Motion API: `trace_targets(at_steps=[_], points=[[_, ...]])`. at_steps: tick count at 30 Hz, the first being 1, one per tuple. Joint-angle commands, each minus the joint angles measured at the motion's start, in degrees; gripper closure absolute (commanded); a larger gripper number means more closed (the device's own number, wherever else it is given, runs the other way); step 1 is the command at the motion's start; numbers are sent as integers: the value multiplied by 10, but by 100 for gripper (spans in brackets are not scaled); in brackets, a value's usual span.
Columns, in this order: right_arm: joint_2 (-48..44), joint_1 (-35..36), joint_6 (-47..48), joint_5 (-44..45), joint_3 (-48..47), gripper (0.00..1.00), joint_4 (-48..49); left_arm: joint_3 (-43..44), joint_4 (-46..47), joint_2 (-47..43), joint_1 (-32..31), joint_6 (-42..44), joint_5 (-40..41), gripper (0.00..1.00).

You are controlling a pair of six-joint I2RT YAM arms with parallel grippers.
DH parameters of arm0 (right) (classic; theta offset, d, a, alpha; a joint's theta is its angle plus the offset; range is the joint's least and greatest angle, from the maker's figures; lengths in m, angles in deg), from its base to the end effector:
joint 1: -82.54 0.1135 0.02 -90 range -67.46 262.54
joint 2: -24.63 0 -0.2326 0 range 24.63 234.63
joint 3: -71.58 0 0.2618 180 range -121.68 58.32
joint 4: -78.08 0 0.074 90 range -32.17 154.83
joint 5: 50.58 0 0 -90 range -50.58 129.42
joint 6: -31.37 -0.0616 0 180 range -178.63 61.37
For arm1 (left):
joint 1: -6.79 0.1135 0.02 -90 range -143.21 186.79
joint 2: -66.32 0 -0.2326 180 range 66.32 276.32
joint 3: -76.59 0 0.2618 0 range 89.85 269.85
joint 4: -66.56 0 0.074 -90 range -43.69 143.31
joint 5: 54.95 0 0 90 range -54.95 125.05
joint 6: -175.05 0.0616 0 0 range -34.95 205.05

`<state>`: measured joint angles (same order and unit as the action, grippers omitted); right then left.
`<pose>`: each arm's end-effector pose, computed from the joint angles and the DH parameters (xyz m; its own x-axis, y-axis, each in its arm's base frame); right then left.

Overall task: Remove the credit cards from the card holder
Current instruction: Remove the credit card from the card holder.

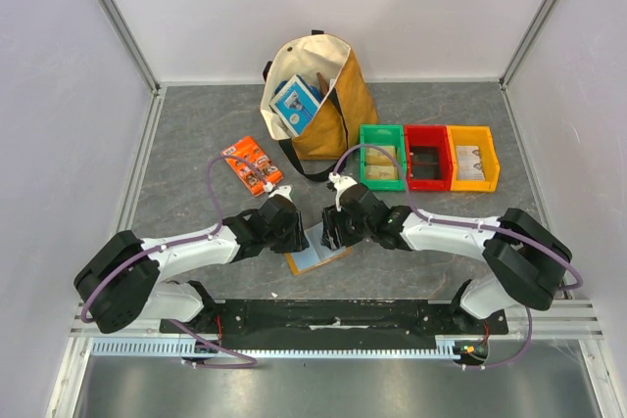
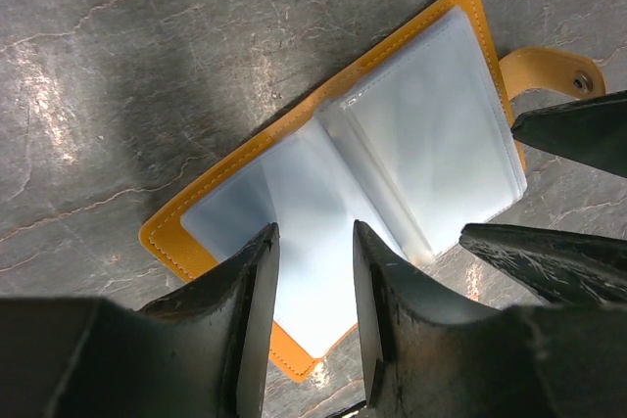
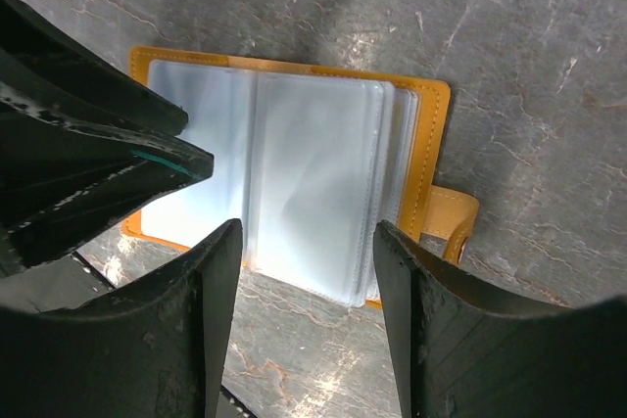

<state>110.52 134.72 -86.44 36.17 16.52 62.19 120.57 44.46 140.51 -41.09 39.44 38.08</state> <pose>0.1941 0.2557 0.1127 -0.7739 -0.2374 -0.5871 -0.5104 0.7826 0.3563 0.1806 -0.1949 0.0983 -0.8851 -0.0851 -0.4576 0.1237 0.9047 -0.4076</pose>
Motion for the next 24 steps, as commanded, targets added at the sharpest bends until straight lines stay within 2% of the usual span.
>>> trace_targets(at_steps=[1, 16, 19, 24], points=[[-23, 6, 5, 29, -23, 36, -4, -15, -23, -2, -6, -16, 2, 57], [27, 13, -4, 18, -21, 39, 8, -16, -18, -2, -7, -17, -4, 59], [32, 13, -6, 7, -20, 42, 13, -16, -16, 1, -7, -17, -5, 59], [21, 13, -7, -15, -21, 52, 22, -18, -11, 2, -8, -18, -10, 59]])
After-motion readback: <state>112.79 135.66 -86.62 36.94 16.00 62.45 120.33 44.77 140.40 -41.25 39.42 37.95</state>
